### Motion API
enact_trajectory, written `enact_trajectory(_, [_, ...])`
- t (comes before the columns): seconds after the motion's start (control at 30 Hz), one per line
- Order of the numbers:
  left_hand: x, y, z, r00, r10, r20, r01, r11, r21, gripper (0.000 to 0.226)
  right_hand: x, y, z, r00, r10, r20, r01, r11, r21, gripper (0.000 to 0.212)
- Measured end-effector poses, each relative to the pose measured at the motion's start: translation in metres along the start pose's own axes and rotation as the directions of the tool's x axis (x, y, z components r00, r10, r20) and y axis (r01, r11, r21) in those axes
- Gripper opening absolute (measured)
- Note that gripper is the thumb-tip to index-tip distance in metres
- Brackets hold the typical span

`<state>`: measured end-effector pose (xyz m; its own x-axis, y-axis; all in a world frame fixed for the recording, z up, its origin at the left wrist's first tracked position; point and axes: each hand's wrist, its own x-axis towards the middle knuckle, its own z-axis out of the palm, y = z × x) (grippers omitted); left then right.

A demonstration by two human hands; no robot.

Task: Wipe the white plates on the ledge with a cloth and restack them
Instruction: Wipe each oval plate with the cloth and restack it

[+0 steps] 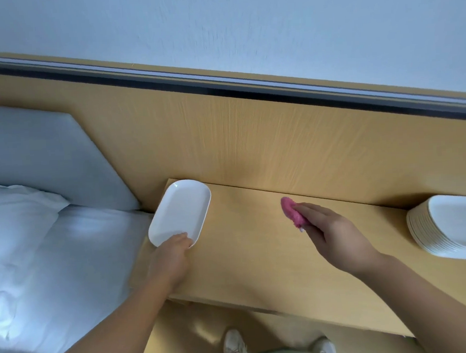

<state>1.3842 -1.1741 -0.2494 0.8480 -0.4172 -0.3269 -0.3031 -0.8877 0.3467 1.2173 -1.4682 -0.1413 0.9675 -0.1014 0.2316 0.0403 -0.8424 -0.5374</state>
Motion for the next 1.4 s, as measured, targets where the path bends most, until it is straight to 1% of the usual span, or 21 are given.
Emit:
enact_trajectory(0.03, [0.001,0.004,0.0,0.999,0.044,-0.028,-0.043,0.998,0.039,0.049,-0.004,0.005,-0.005,1.0,0.017,-0.013,-0.017,1.0,-0.002,0.028])
enact_trajectory(0.1, [0.003,0.023,-0.001,0.994,0.092,-0.053,-0.09,0.995,0.048,0.051,-0.014,0.017,-0.015,0.997,0.056,-0.051,-0.056,0.998,-0.002,0.029])
enact_trajectory(0.23, [0.019,0.089,0.007,0.972,0.232,-0.031,-0.23,0.971,0.058,0.05,-0.039,0.038,-0.047,0.984,0.119,-0.131,-0.118,0.993,0.017,0.033])
enact_trajectory(0.37, [0.026,0.178,0.027,0.915,0.403,-0.035,-0.402,0.915,0.025,0.047,-0.077,0.07,-0.085,0.964,0.182,-0.195,-0.184,0.983,0.009,0.028])
enact_trajectory(0.5, [0.024,0.272,0.054,0.862,0.506,0.018,-0.505,0.862,-0.029,0.043,-0.123,0.103,-0.122,0.931,0.245,-0.271,-0.262,0.965,-0.028,0.027])
enact_trajectory(0.63, [0.014,0.366,0.084,0.816,0.576,0.039,-0.571,0.815,-0.099,0.041,-0.167,0.139,-0.156,0.906,0.322,-0.277,-0.338,0.941,-0.012,0.018])
enact_trajectory(0.77, [0.004,0.443,0.114,0.807,0.587,0.061,-0.572,0.803,-0.166,0.037,-0.2,0.17,-0.187,0.868,0.381,-0.318,-0.393,0.919,0.027,0.017])
enact_trajectory(0.87, [0.004,0.484,0.132,0.83,0.553,0.078,-0.532,0.825,-0.191,0.04,-0.216,0.191,-0.204,0.864,0.396,-0.312,-0.408,0.913,0.031,0.015])
enact_trajectory(0.93, [0.006,0.503,0.139,0.86,0.502,0.086,-0.481,0.856,-0.192,0.043,-0.223,0.203,-0.214,0.865,0.396,-0.308,-0.408,0.913,0.026,0.013])
enact_trajectory(1.17, [0.021,0.53,0.158,0.939,0.33,0.099,-0.308,0.932,-0.192,0.027,-0.233,0.23,-0.231,0.873,0.381,-0.303,-0.398,0.918,0.009,0.013])
enact_trajectory(1.3, [0.024,0.534,0.16,0.951,0.303,0.066,-0.285,0.938,-0.197,0.023,-0.233,0.241,-0.235,0.886,0.362,-0.291,-0.375,0.927,0.009,0.016])
enact_trajectory(1.4, [0.026,0.533,0.161,0.953,0.299,0.055,-0.28,0.935,-0.218,0.021,-0.232,0.247,-0.236,0.893,0.357,-0.272,-0.366,0.93,0.019,0.026])
